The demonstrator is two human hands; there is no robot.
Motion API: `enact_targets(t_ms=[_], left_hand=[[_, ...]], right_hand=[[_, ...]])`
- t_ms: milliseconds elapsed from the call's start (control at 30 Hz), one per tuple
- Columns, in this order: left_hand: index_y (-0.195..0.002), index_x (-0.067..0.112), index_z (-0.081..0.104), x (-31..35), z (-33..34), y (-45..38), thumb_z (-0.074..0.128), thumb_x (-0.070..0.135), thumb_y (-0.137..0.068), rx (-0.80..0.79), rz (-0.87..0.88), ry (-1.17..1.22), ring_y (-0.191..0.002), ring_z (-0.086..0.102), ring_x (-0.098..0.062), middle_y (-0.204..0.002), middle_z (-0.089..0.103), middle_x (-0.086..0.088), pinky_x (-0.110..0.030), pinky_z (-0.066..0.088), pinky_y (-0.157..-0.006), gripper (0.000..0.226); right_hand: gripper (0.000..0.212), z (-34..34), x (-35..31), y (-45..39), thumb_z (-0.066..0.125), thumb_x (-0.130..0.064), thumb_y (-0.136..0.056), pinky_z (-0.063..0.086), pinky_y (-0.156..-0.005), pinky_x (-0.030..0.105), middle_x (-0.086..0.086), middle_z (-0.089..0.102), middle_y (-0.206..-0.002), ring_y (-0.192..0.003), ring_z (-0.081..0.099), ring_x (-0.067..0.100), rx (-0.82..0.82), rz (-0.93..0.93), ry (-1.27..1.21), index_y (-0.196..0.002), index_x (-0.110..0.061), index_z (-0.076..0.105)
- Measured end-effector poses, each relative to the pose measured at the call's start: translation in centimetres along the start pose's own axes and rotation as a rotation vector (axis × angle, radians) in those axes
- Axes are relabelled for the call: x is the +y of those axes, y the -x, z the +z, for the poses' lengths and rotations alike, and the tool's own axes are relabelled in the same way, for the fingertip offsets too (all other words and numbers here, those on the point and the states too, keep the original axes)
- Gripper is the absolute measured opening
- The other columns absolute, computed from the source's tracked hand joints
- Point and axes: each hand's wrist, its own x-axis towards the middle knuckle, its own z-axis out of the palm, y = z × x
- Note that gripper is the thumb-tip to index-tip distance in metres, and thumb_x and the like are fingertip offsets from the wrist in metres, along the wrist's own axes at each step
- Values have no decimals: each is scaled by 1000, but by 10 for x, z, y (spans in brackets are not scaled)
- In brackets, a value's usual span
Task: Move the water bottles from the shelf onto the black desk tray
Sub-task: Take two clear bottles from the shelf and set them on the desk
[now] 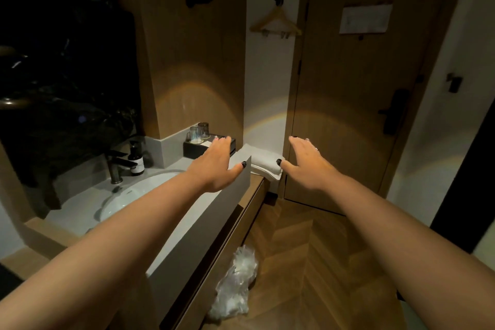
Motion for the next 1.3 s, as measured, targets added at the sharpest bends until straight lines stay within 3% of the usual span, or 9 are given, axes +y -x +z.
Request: enact_targets(t_ms=[233, 800, 1100, 1300], left_hand=[[-154, 11, 3, -22, 41, -87, 41, 50, -96, -52, 2, 32, -150, -1, -20, -163, 5, -5, -40, 16, -118, 79], [-154, 14, 4, -10, 164, -368, 40, 44, -98, -95, -134, 234, -150, 1, -20, -163, 4, -6, -40, 18, -117, 73], [-154, 14, 2, -42, 227, -496, 39, 43, -99, -138, -156, 304, -149, -2, -18, -162, 5, -8, -38, 15, -117, 72], [-154, 13, 2, -70, 254, -604, 38, 42, -100, -142, -135, 342, -149, -4, -15, -163, 5, -7, -38, 13, -118, 71]], right_hand=[[69, 29, 34, -82, 46, -39, -97, 13, -120, 48, 1, 12, -160, -148, 2, 24, -39, 26, -23, -152, -17, 10], [72, 66, 202, -344, 44, -44, -96, 17, -120, 43, 2, 11, -161, -148, 7, 20, -88, -26, -53, -152, -17, 9], [66, 103, 259, -463, 49, -32, -96, 24, -116, 35, -1, 17, -159, -146, 18, 17, -108, -58, -134, -152, -20, 16], [68, 132, 286, -561, 51, -29, -95, 22, -117, 36, -1, 16, -160, -146, 16, 17, -151, -34, -163, -152, -20, 14]])
